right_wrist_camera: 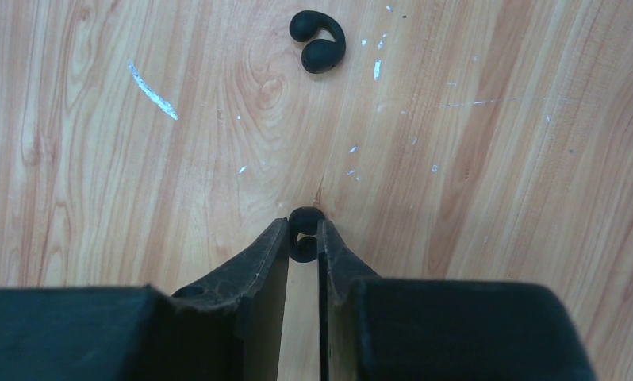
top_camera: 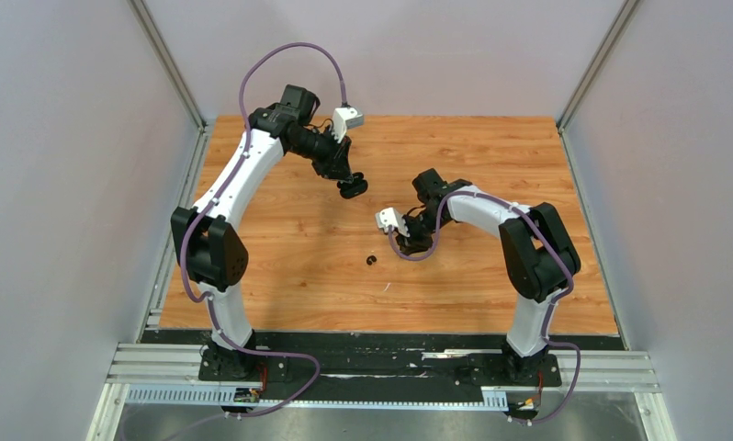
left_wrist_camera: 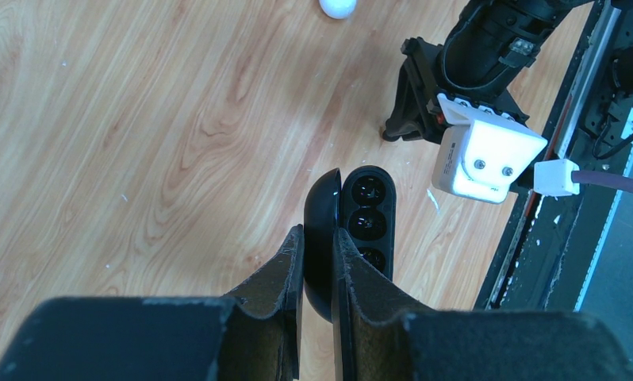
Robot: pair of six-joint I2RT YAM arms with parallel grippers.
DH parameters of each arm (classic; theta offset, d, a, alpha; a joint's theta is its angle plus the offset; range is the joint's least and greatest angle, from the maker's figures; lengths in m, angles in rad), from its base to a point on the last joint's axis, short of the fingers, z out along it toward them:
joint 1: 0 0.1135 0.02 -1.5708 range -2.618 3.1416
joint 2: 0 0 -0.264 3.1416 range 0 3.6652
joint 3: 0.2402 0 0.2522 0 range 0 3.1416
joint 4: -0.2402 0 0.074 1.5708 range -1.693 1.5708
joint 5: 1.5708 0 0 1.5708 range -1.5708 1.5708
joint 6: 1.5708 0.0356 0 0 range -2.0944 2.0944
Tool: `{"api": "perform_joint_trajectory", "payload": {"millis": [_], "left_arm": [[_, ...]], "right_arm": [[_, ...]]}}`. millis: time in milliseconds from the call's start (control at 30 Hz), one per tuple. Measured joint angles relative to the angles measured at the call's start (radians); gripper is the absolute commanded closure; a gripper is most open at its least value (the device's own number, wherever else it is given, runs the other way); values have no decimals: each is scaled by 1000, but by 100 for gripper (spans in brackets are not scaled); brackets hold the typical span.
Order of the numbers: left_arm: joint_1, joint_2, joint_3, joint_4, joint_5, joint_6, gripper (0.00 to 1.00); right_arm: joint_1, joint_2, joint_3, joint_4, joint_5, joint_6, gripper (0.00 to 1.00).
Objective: Insert the wireless bluetooth earbuds into the charging case
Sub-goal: Adjust the right earbud at the center of the board.
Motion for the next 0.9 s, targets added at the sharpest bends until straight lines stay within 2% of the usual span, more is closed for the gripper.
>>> {"api": "perform_joint_trajectory", "payload": {"millis": [100,500,700,900], "left_arm": [[0,1,0,0,0,-1,100],[0,2,0,0,0,-3,100],[0,2,0,1,0,-4,100],[0,2,0,1,0,-8,100]], "right_arm": [[0,0,4,4,6,14,80],[0,1,8,6,13,48,90],[0,11,24,9,20,71,100],[-1,24,49,5,29,94,100]]}}
